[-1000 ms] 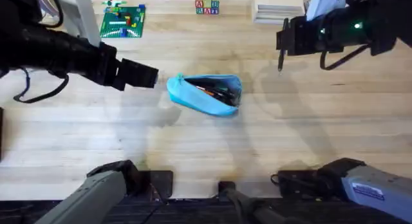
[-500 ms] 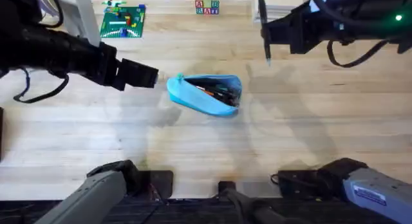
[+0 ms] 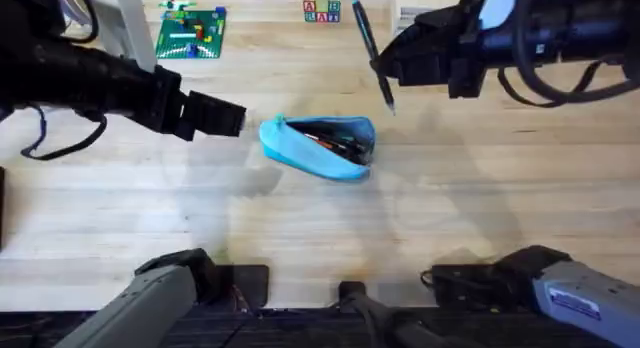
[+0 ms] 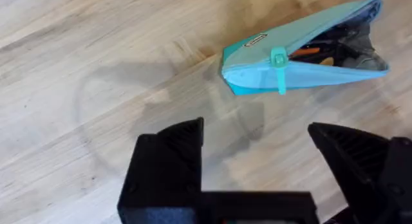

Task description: Unzip the bag, pick up the pens from the table one at a time and place them inside, then zip the bag closed.

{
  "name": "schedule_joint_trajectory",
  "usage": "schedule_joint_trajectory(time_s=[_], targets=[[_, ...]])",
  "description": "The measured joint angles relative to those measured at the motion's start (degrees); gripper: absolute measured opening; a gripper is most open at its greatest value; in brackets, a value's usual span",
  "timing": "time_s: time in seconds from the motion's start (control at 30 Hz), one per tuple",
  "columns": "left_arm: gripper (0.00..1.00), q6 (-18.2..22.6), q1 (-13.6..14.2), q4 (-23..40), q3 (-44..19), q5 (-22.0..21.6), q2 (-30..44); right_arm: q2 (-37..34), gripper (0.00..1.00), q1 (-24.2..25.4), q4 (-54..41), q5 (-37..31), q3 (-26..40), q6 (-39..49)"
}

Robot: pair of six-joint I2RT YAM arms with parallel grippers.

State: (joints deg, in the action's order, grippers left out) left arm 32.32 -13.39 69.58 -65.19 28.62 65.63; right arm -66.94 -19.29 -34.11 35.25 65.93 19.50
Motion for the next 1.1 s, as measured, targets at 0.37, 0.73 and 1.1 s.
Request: schedule_joint_trajectory(time_s=[0.37, 0.73, 1.1], targets=[[0.995, 0.0, 0.0, 0.0, 0.0, 0.0, 0.0, 0.0, 0.033, -1.1, -0.2, 3.2, 0.0, 3.6], [0.995, 0.0, 0.0, 0.0, 0.0, 0.0, 0.0, -2.9, 0.033, -5.1, -3.7, 3.4, 0.0, 13.2], [0.995, 0.0, 0.0, 0.0, 0.0, 0.0, 0.0, -10.2, 0.033, -5.5, -3.6, 3.4, 0.0, 14.4]])
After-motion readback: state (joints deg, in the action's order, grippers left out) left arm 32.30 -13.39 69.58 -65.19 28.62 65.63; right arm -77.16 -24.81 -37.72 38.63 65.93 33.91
